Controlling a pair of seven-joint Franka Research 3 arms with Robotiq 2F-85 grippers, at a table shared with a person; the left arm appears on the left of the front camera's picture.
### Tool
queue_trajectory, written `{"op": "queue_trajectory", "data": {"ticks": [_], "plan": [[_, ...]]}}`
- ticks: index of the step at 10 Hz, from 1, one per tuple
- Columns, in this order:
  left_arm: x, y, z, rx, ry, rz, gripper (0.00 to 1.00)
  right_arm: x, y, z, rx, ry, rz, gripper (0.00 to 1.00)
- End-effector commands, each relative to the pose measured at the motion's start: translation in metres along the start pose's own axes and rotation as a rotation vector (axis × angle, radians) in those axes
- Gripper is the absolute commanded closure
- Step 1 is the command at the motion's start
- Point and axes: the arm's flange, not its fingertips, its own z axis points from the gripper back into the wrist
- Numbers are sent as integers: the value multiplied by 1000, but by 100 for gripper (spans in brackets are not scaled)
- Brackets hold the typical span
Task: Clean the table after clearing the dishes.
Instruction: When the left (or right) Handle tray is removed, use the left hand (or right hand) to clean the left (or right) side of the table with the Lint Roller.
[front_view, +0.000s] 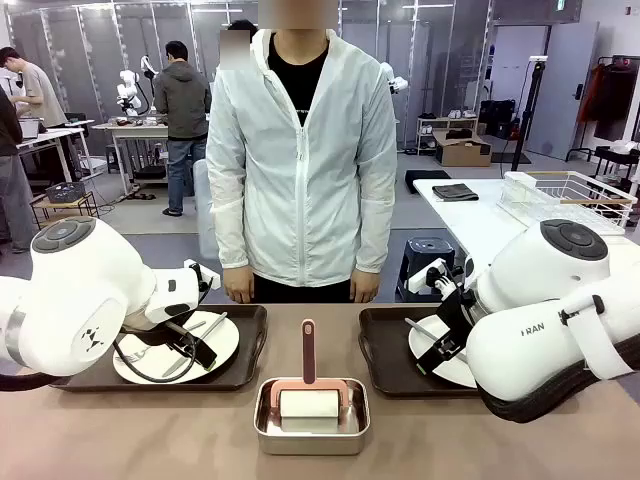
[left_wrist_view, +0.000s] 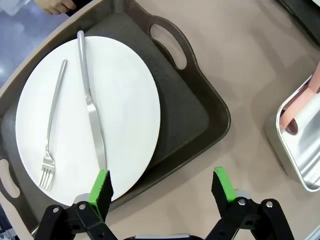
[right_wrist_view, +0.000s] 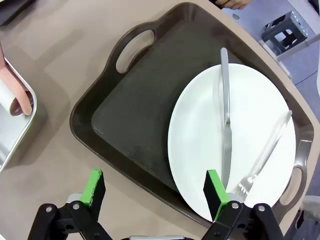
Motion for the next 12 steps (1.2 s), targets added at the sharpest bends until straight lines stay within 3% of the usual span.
{"op": "queue_trajectory", "data": {"ticks": [1,10,11,12], "plan": [[0,0,0,0,0,0,0,0,0,0,0,0,0,0],[0,0,0,0,0,-1,0,0,0,0,-1,0,1,0],[14,8,9,-167,16,4,0,18,-15,17,5,-13,2,0],[26,20,20,-126,6,-8,0,32,-28,27,96,11,-26,0]]}}
